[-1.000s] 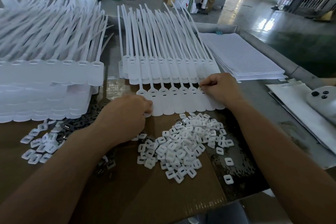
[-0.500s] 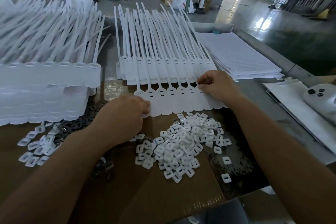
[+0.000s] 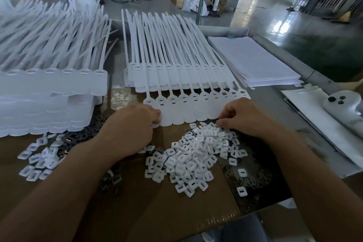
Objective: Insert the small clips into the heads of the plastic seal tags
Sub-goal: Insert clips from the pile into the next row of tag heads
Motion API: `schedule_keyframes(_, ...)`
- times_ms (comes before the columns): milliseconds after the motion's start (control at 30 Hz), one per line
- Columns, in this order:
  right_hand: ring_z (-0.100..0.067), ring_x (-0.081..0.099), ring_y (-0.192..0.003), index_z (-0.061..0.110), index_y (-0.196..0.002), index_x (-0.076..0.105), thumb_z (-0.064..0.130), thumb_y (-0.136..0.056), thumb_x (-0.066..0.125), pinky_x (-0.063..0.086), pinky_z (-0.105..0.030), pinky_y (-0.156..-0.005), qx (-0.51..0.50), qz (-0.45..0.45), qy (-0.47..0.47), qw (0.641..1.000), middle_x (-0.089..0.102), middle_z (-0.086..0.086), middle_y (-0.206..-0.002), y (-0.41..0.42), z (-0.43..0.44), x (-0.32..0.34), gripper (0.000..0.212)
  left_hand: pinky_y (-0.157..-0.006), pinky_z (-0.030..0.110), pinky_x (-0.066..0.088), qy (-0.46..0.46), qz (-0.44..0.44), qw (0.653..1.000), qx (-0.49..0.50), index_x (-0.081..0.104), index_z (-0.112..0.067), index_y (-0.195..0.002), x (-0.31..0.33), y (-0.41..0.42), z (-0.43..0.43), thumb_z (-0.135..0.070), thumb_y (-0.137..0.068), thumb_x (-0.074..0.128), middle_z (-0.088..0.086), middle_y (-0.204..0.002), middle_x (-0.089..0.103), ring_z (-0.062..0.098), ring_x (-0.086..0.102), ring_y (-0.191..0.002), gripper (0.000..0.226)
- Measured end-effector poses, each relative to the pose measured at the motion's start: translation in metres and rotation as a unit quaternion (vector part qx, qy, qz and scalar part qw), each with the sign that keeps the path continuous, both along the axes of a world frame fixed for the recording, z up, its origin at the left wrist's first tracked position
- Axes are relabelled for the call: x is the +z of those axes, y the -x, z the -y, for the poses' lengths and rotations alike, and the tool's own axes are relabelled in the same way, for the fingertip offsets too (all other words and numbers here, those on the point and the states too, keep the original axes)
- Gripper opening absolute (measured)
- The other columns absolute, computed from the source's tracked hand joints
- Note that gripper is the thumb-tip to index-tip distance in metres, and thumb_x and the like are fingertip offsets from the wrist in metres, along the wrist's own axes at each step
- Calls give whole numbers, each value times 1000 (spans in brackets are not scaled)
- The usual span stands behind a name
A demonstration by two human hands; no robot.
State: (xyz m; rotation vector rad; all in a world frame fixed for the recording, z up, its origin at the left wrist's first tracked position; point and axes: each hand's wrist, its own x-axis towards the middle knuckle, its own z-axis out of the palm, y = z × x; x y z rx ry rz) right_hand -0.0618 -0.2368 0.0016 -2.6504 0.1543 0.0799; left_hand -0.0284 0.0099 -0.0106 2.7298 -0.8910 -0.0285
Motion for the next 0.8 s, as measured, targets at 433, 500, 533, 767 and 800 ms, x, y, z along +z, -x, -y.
schedule_keyframes(433,-3,44,-73,29,-70,47,24,-89,58,35,-24,-69,30,-43,84,995,47,17,-74,5,-13,0,23,-104,21,30,-2,-4,1000,9,52,-22,-127,-3,-2,0,-1,-83,44,-12,-139,44,6,37,-127,49)
schedule_keyframes(500,0,45,-70,29,-70,47,22,-88,58,35,-22,-62,26,-28,54,998,50,16,-75,6,-10,3,22,-104,22,30,-1,-6,1000,11,53,-21,-127,-2,-2,1,-1,-83,44,-11,-139,44,7,37,-127,49)
schedule_keyframes(533,0,47,-71,29,-70,48,21,-88,59,36,-20,-61,19,-13,27,999,52,14,-76,6,-9,5,22,-104,23,31,-1,-7,1000,12,53,-21,-127,-2,-1,0,-1,-83,44,-10,-139,44,7,38,-127,49)
schedule_keyframes(767,-2,52,-75,20,-80,61,0,-87,56,36,-12,-60,-47,96,-103,989,62,6,-85,-17,13,12,22,-103,23,34,-24,-12,1000,3,54,-19,-126,1,-1,2,-2,-84,43,-7,-135,47,9,41,-123,47)
schedule_keyframes(800,-4,53,-75,19,-81,61,1,-87,56,37,-14,-60,-63,106,-113,986,62,4,-87,-22,15,10,20,-103,21,32,-26,-12,1000,2,53,-19,-127,2,-1,2,-2,-84,43,-8,-136,47,8,40,-124,47)
